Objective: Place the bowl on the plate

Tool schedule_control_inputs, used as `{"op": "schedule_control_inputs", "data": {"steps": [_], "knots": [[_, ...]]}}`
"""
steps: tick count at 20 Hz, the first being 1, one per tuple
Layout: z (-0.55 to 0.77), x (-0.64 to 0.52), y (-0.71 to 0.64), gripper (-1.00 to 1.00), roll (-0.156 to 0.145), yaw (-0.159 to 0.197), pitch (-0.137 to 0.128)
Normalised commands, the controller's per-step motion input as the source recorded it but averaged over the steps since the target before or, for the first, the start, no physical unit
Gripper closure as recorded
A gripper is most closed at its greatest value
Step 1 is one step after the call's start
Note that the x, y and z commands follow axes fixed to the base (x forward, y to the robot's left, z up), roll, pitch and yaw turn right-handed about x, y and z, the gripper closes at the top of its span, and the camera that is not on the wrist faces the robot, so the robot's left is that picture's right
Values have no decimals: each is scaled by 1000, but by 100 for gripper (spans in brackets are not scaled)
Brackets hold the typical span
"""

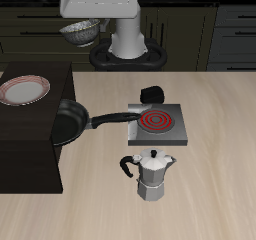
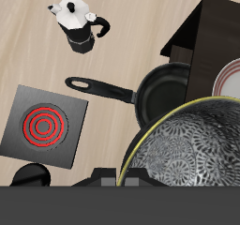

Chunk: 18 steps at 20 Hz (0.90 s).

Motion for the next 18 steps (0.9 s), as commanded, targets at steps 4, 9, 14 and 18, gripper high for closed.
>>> {"op": "schedule_control_inputs", "data": {"steps": [4,9,14,18], "knots": [[-79,-39,-265,100,19,-18,20],[-27,21,-290,100,15,-3,-7],[54,60,-435,100,-34,-20,-9],[-49,97,-536,100,-53,-20,11]]}}
